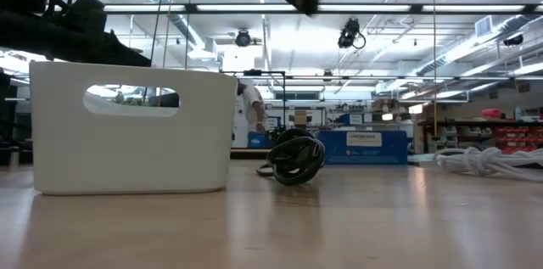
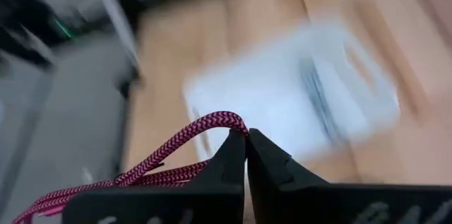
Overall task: Pick and place USB-C Cables
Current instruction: Put the red charger cable into the white bin
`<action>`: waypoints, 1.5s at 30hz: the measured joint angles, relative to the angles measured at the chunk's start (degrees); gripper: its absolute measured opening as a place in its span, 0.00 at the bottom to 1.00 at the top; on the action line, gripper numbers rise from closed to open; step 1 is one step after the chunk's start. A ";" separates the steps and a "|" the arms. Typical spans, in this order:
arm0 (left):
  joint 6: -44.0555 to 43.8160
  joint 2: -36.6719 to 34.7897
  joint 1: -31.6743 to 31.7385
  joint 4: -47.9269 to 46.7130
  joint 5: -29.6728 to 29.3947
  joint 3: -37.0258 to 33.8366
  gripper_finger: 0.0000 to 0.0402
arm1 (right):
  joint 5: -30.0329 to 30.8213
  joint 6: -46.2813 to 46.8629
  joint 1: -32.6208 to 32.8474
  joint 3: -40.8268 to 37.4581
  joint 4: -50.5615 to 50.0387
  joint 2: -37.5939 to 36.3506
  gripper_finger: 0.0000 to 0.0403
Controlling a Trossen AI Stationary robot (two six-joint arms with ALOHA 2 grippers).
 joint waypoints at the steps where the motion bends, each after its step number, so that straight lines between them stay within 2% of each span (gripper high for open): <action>1: 0.00 -0.02 0.00 0.06 0.00 0.00 0.06 | -0.75 0.08 -0.55 0.96 2.08 0.00 0.01; 4: 0.00 0.00 0.00 0.04 0.00 0.00 0.06 | -2.97 0.08 -2.01 3.51 9.40 0.00 0.01; 11: 0.00 0.00 0.00 0.04 0.00 0.00 0.06 | -2.24 -2.48 -4.06 4.03 24.32 0.09 0.01; 20: 0.00 0.00 0.00 0.05 0.00 0.00 0.06 | 7.48 -10.56 -4.28 2.39 26.34 0.61 0.01; 31: 0.00 0.00 0.00 0.06 0.00 0.00 0.06 | 4.75 -10.44 -3.52 2.31 35.17 10.25 0.01; 45: 0.00 0.00 0.00 0.06 0.01 0.01 0.06 | 4.88 -6.96 -3.56 2.32 38.36 18.17 0.01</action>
